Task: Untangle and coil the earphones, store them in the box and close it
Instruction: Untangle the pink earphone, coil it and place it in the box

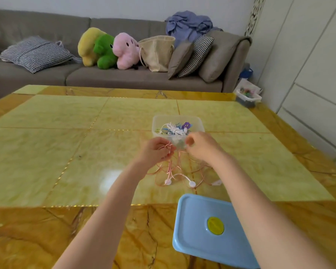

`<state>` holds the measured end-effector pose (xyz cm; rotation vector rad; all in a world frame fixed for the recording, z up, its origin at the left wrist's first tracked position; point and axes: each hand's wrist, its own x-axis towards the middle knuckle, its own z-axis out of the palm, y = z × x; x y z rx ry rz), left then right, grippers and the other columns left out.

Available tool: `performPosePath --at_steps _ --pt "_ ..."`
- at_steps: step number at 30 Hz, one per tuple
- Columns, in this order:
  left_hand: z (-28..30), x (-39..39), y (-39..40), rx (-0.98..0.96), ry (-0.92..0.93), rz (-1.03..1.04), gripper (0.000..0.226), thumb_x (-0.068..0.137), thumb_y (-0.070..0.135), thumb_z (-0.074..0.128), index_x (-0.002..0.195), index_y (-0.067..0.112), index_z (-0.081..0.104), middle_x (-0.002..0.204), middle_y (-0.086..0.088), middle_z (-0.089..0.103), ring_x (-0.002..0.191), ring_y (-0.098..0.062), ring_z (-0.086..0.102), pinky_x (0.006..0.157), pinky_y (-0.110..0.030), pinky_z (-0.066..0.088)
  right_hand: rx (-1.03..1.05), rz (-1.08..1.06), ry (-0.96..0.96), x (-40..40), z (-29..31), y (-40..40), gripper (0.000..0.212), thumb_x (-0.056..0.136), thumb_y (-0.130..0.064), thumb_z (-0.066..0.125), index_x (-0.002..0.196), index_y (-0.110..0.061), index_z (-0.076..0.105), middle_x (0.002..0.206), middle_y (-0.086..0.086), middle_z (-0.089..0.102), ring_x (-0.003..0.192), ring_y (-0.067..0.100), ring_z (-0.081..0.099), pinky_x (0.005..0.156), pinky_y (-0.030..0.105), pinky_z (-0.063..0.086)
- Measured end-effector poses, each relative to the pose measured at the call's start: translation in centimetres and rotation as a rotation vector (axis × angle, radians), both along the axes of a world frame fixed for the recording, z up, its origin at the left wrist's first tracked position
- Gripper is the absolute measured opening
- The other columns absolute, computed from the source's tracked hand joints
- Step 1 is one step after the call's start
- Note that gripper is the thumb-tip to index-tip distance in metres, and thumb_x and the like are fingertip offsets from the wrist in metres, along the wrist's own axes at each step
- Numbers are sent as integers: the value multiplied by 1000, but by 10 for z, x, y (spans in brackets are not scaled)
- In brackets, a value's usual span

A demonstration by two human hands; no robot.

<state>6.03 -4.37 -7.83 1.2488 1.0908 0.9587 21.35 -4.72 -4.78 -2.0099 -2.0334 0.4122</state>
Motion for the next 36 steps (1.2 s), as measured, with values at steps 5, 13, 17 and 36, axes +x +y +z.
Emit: performPosePath --at_steps 5,13,17,36 --pt "-10 -3 1 156 208 5 25 83 -13 59 97 7 52 79 -6 59 58 0 59 56 -11 51 83 169 393 -19 -26 -12 46 87 -4 58 130 -16 52 111 0 62 64 -9 42 64 5 36" --pt "-14 2 3 258 427 86 19 73 0 74 80 13 62 72 7 58 67 -14 58 75 -33 48 92 54 540 -12 -39 -23 24 83 -16 68 107 -11 67 105 -6 50 70 5 54 66 13 44" --pt "-12 10 3 292 400 72 30 73 1 75 65 22 56 64 6 59 47 -5 58 70 -43 57 102 -45 655 -8 -36 -25 6 85 -7 64 83 -13 67 65 -1 64 40 3 54 41 14 37" --pt "9 -5 -8 -135 -270 192 9 89 2 57 82 5 62 72 -7 61 58 -10 57 63 -19 57 113 -55 866 -12 -19 -40 14 82 -18 70 69 -25 69 49 -8 57 45 -2 43 52 17 36"
